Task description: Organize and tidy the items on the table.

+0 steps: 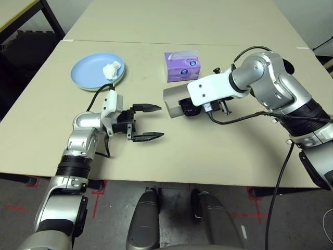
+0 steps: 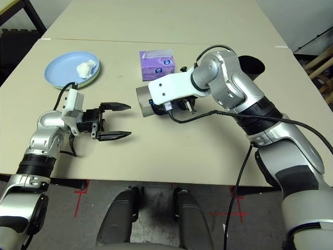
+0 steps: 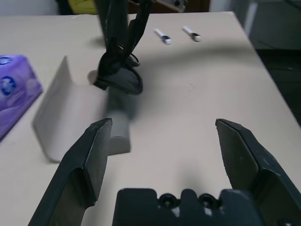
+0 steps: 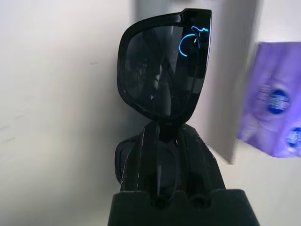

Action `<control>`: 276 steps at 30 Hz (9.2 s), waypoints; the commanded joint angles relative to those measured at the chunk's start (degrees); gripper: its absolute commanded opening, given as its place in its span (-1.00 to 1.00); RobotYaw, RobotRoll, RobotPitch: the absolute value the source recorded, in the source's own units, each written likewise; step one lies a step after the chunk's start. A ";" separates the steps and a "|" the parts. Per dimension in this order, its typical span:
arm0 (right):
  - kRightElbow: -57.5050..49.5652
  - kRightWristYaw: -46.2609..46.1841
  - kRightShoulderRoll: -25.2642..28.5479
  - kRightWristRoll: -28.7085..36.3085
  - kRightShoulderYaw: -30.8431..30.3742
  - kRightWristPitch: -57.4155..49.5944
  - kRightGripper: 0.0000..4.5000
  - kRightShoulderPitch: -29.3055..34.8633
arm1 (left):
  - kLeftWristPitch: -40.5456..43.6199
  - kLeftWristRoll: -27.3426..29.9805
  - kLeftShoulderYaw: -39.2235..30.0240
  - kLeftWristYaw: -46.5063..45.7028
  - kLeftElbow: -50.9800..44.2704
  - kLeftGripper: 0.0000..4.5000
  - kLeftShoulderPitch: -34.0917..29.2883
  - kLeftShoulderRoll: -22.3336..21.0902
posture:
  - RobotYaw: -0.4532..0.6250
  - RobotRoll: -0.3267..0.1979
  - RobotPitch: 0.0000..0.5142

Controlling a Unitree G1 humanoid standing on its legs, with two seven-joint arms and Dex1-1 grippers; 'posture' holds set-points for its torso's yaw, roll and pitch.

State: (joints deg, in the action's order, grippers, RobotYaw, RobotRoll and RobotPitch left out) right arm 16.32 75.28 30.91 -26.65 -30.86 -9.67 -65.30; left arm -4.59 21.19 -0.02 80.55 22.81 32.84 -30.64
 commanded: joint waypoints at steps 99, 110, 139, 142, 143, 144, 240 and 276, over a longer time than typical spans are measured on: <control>-1.81 -1.34 -4.87 19.31 19.11 -11.04 0.98 6.86 | 1.08 0.65 -1.33 -6.98 -3.14 1.00 -1.17 -2.05 | 0.14 0.25 -0.29; -15.76 -16.14 -10.59 36.58 33.27 -14.98 0.98 28.09 | 0.93 0.40 -0.81 -4.73 -0.78 1.00 0.50 -2.29 | 0.08 0.25 -0.25; 2.78 -16.02 -3.63 44.08 38.19 16.98 0.98 41.21 | -0.58 -1.29 -0.69 -2.08 6.88 1.00 5.11 -2.72 | 0.04 0.25 -0.18; 1.05 -16.71 -3.49 44.61 38.07 16.25 0.98 42.06 | -3.87 -3.53 -0.07 -2.96 12.38 1.00 7.35 -1.39 | 0.02 0.25 -0.19; 0.56 -16.92 -3.52 44.72 37.95 16.00 0.98 42.22 | -4.73 -4.01 0.03 -2.90 13.61 1.00 7.79 -1.05 | 0.02 0.25 -0.19; -0.52 -17.35 -3.71 45.01 37.88 15.43 0.98 42.45 | -5.24 -4.10 -0.44 -3.91 15.14 1.00 8.55 -0.21 | 0.01 0.25 -0.19; -14.54 -25.44 -4.86 51.96 39.59 8.49 1.00 48.42 | -12.01 -18.13 -0.72 -14.53 43.56 -0.99 26.04 7.37 | -0.14 0.25 -0.19; -14.11 -25.48 -4.50 51.60 39.22 8.48 1.00 46.91 | -2.16 -13.73 0.78 -4.77 29.31 -0.99 19.09 8.13 | -0.13 0.25 -0.22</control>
State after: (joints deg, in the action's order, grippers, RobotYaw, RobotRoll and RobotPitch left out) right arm 2.39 49.54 26.06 24.80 8.45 -1.04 -18.76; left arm -7.28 8.12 -0.37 75.23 52.56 53.04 -22.18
